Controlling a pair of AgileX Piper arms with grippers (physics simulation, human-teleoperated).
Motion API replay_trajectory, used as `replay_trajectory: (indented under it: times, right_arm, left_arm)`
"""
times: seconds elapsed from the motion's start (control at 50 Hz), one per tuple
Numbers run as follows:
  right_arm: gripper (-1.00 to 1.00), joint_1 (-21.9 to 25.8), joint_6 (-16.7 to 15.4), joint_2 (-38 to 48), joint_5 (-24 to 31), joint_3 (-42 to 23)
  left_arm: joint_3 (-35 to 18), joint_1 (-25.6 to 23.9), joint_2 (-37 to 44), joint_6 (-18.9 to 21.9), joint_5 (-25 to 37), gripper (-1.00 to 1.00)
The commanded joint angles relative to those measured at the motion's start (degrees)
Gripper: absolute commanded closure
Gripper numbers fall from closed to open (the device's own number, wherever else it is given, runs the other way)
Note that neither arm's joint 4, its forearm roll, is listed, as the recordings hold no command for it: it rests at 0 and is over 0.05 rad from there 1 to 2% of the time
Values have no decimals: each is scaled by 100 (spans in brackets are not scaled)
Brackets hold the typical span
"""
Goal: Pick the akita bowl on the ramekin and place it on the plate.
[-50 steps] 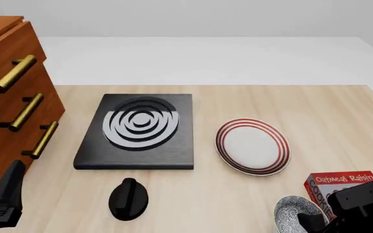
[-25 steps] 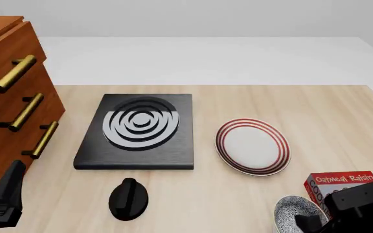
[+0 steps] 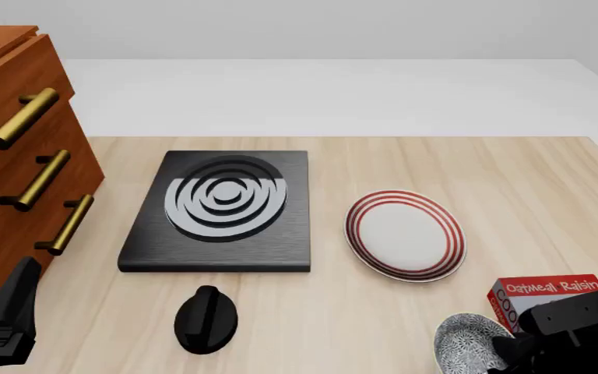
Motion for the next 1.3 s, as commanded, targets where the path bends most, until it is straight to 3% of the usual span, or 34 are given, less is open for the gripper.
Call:
replay_trajectory:
  times: [0.02,0.18,0.54,0.94,1.16,1.3]
  right_arm:
    - [100,74,-67,-71,103,14]
    - [100,31,-38,-195,242,-48]
    - [100,-279,-387,-727,991,-672]
    - [100,-239,-539,-993,1680,-1877]
    - [100,-237,-424,-352,1247,-2740]
    - [100,-134,-157,636,425,-3163]
  left_arm:
    - [0,0,0,0,0,-100]
    - [0,0,0,0,0,-100]
    - [0,0,0,0,0,-100]
    - [0,0,0,0,0,-100]
    - [0,0,0,0,0,-100]
    - [0,0,0,0,0,-100]
